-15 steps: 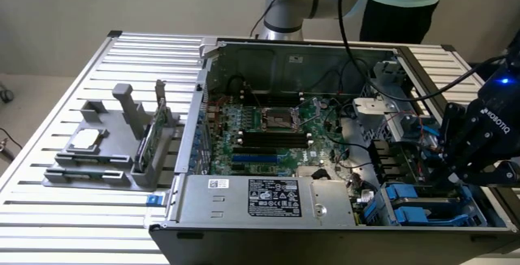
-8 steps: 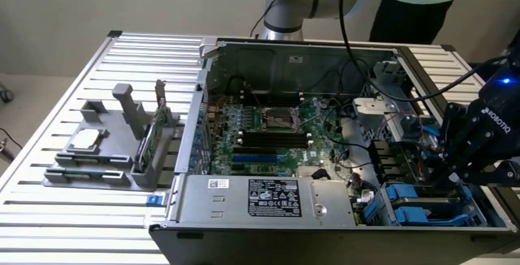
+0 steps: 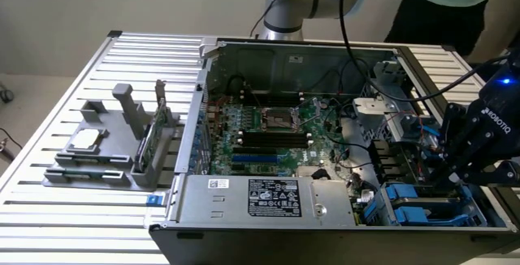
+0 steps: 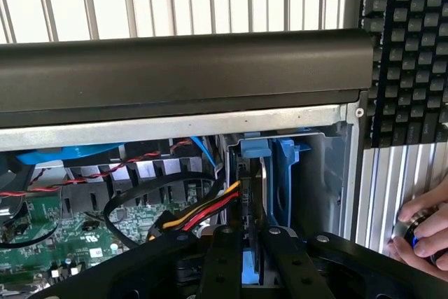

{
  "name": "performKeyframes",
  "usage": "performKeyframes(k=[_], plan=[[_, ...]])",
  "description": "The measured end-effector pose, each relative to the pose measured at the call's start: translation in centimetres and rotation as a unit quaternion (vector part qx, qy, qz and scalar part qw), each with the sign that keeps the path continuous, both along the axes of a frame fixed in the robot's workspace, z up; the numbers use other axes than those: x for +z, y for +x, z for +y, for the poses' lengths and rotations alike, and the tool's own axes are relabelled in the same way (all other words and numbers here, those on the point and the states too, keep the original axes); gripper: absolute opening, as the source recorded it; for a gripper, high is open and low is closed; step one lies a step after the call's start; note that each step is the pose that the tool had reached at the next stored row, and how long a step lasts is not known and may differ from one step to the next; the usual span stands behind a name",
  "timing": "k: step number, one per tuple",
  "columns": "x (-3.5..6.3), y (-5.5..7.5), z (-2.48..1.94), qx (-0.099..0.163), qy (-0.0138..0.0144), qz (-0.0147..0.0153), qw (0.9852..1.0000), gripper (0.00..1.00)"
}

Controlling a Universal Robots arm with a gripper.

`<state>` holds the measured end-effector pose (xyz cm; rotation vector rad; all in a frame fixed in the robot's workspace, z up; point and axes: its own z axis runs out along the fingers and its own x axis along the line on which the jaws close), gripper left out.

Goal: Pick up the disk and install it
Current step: 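Insert the first disk wire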

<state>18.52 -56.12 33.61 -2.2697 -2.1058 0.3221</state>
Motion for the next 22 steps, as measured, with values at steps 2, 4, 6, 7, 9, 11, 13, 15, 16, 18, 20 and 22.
performKeyframes(k=[2, 4, 6, 7, 9, 11, 13, 15, 16, 18, 20, 22], plan=[[-0.01, 0.02, 0.00, 0.000, -0.0002, 0.0004, 1.0000, 0.17], [-0.03, 0.03, 0.00, 0.000, -0.0005, 0.0006, 1.0000, 0.17], [-0.05, 0.03, 0.00, 0.000, -0.0007, 0.0008, 1.0000, 0.17], [-0.06, 0.04, 0.00, 0.000, -0.0008, 0.0009, 1.0000, 0.17], [-0.08, 0.06, 0.00, 0.000, -0.0011, 0.0013, 1.0000, 0.17], [-0.09, 0.08, 0.00, 0.000, -0.0015, 0.0015, 1.0000, 0.17], [-0.12, 0.10, 0.00, 0.001, -0.0017, 0.0017, 1.0000, 0.17], [-0.16, 0.11, 0.00, 0.001, -0.0020, 0.0019, 1.0000, 0.17], [-0.19, 0.12, 0.00, 0.001, -0.0021, 0.0019, 1.0000, 0.17], [-0.23, 0.13, 0.00, 0.002, -0.0024, 0.0020, 1.0000, 0.17], [-0.29, 0.14, 0.00, 0.002, -0.0025, 0.0023, 1.0000, 0.17], [-0.39, 0.17, 0.00, 0.002, -0.0025, 0.0027, 1.0000, 0.17]])
